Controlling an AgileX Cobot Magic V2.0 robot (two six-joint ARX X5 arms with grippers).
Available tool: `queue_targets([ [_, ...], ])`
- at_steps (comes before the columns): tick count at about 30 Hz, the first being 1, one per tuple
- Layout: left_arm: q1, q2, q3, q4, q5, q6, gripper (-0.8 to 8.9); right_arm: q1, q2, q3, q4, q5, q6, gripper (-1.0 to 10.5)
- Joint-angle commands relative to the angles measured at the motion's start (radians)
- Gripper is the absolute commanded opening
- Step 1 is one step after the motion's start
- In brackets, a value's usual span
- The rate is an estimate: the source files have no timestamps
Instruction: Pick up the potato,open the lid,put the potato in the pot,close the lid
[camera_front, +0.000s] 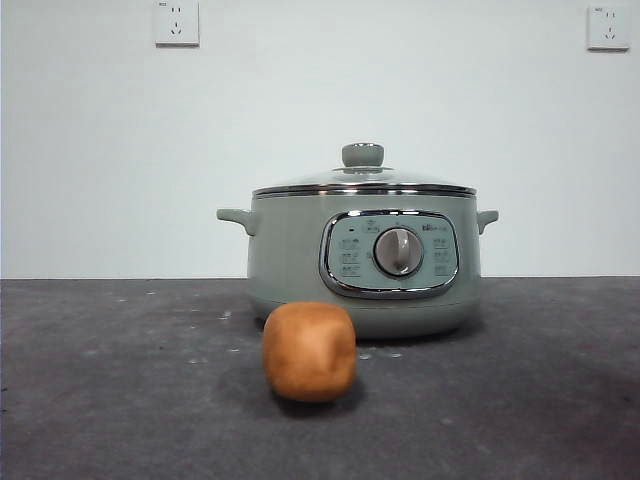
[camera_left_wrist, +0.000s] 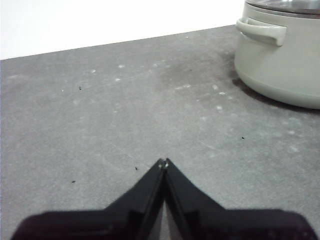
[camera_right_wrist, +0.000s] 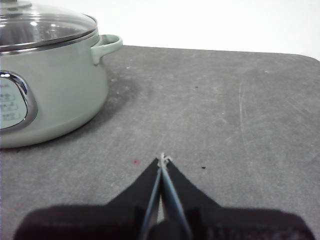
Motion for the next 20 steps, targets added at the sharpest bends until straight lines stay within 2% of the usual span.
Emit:
queue_targets([
  [1, 0.003, 0.0, -0.011, 0.008, 0.002, -0.015, -0.01, 0.0, -0.001, -0.006, 0.0, 0.0, 0.005, 0.0],
  [7, 0.003, 0.0, -0.011, 0.013, 0.002, -0.147, -0.01, 0.0, -0.001, -0.006, 0.004, -0.023, 0.013, 0.0],
  [14, 0.003, 0.0, 0.006, 0.009, 0.018, -0.248, -0.06, 0.0, -0.001, 0.003, 0.044, -0.03, 0.235, -0.1],
  [17, 0.003, 0.001, 0.04, -0.017, 0.028, -0.28, -0.06, 0.0, -0.001, 0.036, 0.055, -0.03, 0.311, -0.1],
  [20, 0.003, 0.006, 0.094, -0.057, 0.027, -0.306, -0.06, 0.0, 0.008, 0.093, 0.052, -0.03, 0.355, -0.1],
])
